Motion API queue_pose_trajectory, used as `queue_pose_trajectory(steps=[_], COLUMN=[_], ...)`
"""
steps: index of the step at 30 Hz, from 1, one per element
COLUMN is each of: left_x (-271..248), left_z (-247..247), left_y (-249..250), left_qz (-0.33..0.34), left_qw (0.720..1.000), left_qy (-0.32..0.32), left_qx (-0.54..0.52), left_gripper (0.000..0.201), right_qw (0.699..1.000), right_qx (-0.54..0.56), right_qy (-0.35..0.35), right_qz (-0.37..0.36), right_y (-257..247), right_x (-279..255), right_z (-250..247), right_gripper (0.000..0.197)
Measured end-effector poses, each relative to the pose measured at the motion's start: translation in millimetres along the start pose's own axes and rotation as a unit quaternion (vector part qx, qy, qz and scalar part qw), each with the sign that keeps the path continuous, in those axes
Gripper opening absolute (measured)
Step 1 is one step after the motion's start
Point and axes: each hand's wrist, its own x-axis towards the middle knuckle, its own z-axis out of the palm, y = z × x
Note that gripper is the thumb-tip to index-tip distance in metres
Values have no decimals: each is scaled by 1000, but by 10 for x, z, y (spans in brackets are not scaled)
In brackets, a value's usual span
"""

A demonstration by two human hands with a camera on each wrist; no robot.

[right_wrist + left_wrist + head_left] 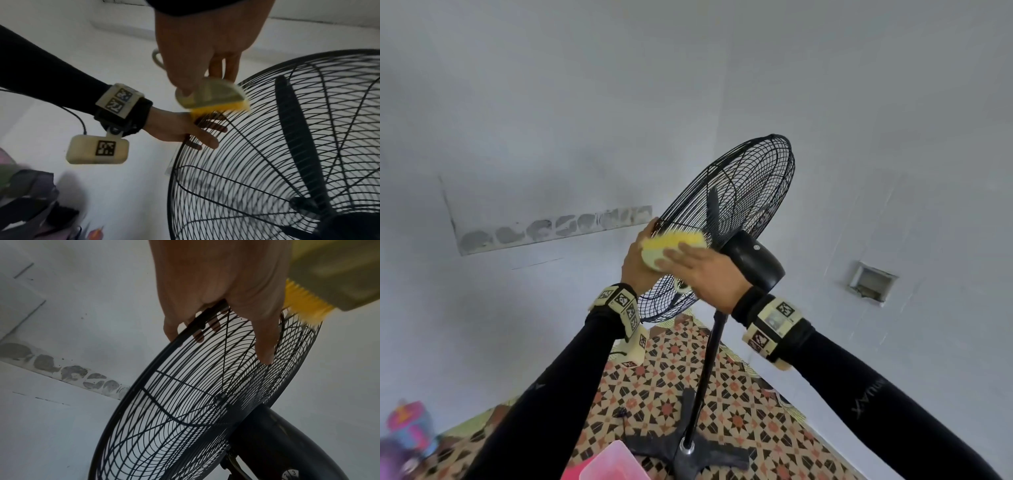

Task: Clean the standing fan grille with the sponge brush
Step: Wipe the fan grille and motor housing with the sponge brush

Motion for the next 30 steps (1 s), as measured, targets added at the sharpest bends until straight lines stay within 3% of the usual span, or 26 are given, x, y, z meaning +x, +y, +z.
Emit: queue_pose_trajectory(steps=[2, 5, 7, 8, 10, 12, 14, 16, 17, 18, 20, 22, 24, 25, 28, 29, 30], left_x=[-20, -24, -25, -26, -21, -21, -41, -46, -47, -40, -25, 0, 23, 17, -4, -7, -5], left_z=[9, 15, 15, 16, 10, 4, 6, -5, -9, -11, -5, 5, 11, 13, 30, 55, 82], left_y=[-27, -26, -32, -32, -32, -7, 21, 27, 35, 50, 110, 166, 188, 195, 224, 242, 267], left_qz=[16, 34, 37, 36, 28, 25, 32, 40, 40, 35, 24, 11, 12, 13, -15, -28, -37], left_qw=[1000, 999, 999, 999, 999, 1000, 999, 998, 999, 999, 999, 999, 999, 999, 996, 995, 994], left_qy=[-4, 3, 5, 4, 3, 4, 2, 2, 2, 5, 6, 5, 5, 7, 28, 41, 54], left_qx=[-2, 31, 30, 29, 22, 13, 33, 39, 35, 34, 45, 52, 46, 52, 78, 82, 82], left_gripper=[107, 112, 113, 113, 111, 111, 110, 109, 109, 109, 109, 107, 107, 107, 110, 111, 111], right_qw=[998, 961, 948, 956, 987, 995, 979, 923, 897, 890, 928, 976, 986, 980, 920, 912, 923], right_qx=[47, 57, 34, 24, 35, 87, 136, 165, 171, 175, 172, 154, 144, 154, 206, 204, 190], right_qy=[24, 173, 190, 176, 111, 47, 119, 246, 284, 287, 207, 101, 88, 125, 287, 298, 274], right_qz=[21, 210, 252, 232, 113, 28, 95, 244, 292, 309, 256, 114, 9, 15, 170, 196, 191], right_y=[37, 320, 387, 346, 194, 109, 219, 415, 491, 526, 459, 279, 271, 355, 691, 761, 783], right_x=[0, 165, 203, 184, 49, -92, -114, -85, -91, -109, -196, -362, -477, -476, -364, -340, -334], right_z=[-34, -208, -234, -196, -13, 52, -7, -103, -104, -62, 132, 361, 413, 381, 223, 189, 216], right_gripper=[82, 81, 79, 80, 83, 80, 73, 64, 63, 65, 77, 85, 80, 78, 76, 77, 82])
